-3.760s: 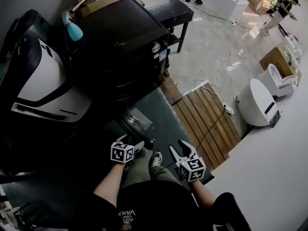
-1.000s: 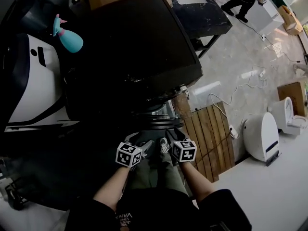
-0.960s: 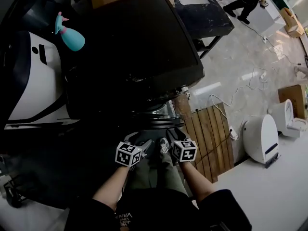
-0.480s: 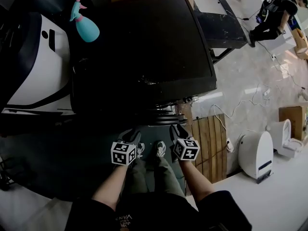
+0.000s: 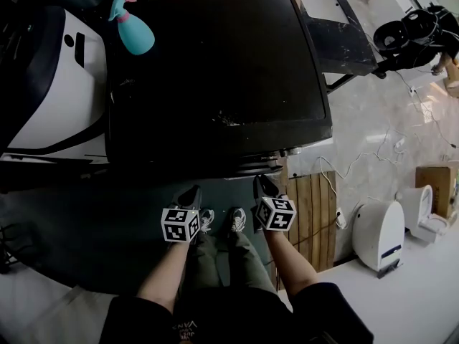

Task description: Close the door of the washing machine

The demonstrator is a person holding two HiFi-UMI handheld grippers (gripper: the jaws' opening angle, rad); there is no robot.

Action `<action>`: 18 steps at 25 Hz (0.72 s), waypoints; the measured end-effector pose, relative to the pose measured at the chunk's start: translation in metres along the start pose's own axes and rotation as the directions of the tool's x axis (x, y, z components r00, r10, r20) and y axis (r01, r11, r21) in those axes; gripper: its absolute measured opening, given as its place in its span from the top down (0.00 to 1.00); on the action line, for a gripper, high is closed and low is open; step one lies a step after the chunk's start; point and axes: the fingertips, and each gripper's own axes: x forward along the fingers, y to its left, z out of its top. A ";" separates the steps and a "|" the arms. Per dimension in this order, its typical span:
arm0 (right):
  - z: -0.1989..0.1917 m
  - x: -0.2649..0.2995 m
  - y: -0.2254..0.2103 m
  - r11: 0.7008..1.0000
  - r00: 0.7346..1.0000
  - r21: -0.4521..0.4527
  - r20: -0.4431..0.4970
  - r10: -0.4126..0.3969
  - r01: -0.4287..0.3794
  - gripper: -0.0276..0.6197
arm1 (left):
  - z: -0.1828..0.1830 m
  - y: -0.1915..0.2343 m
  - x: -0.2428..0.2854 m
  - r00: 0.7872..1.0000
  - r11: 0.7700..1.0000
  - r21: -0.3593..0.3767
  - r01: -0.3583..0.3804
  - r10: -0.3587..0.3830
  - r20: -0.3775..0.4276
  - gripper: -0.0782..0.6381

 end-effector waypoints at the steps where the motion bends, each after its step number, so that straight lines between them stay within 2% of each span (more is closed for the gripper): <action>1: 0.000 0.001 0.000 1.000 1.000 -0.004 0.000 -0.001 0.001 0.87 | 0.000 0.002 0.001 1.000 1.000 -0.006 -0.006 0.006 0.001 0.88; 13: 0.008 0.011 -0.001 1.000 1.000 -0.022 0.006 0.014 -0.014 0.88 | 0.013 0.013 0.014 0.999 0.998 -0.058 -0.034 0.036 0.032 0.88; 18: 0.005 0.014 -0.002 1.000 1.000 0.013 0.002 0.008 -0.008 0.88 | 0.016 0.012 0.018 0.998 0.998 -0.053 -0.045 0.047 0.031 0.88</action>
